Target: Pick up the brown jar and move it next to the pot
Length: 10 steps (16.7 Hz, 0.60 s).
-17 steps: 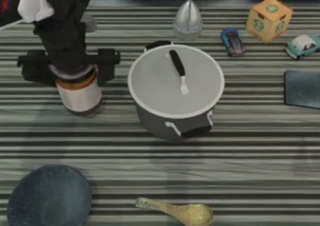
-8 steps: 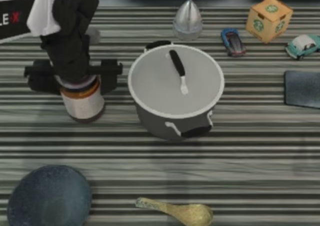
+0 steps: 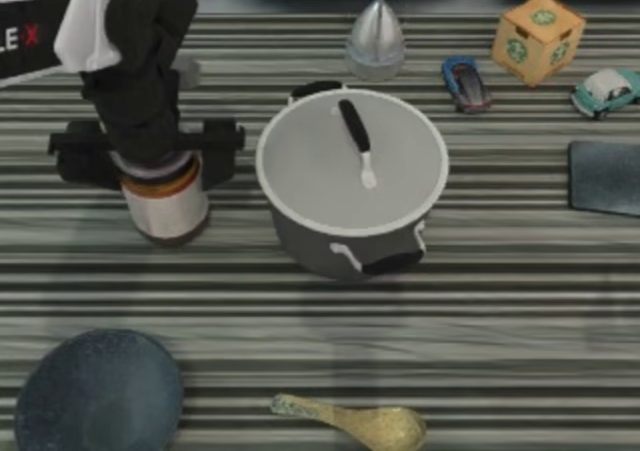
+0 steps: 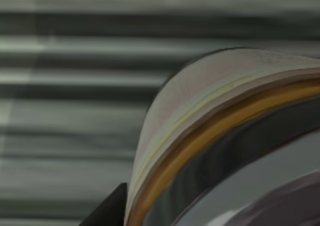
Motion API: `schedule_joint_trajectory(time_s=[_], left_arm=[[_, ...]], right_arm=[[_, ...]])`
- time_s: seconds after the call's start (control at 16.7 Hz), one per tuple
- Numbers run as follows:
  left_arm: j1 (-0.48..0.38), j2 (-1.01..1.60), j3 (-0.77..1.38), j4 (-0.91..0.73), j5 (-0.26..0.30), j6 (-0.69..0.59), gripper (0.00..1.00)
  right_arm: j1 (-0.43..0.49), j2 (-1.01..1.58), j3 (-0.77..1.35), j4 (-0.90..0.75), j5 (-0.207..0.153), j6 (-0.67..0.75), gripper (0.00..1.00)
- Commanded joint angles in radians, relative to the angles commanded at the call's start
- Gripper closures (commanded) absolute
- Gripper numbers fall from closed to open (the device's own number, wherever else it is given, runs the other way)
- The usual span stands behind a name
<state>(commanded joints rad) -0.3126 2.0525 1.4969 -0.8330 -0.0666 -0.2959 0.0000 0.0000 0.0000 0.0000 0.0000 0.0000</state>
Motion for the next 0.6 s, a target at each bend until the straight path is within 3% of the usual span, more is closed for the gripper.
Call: schedule_joint_trajectory(time_s=[0.24, 0.6], left_arm=[[0.0, 0.0, 0.0, 0.0, 0.0, 0.0, 0.02], [0.0, 0.0, 0.0, 0.0, 0.0, 0.0, 0.0]], right_arm=[[0.0, 0.0, 0.0, 0.0, 0.0, 0.0, 0.0], [0.0, 0.0, 0.0, 0.0, 0.0, 0.0, 0.0]])
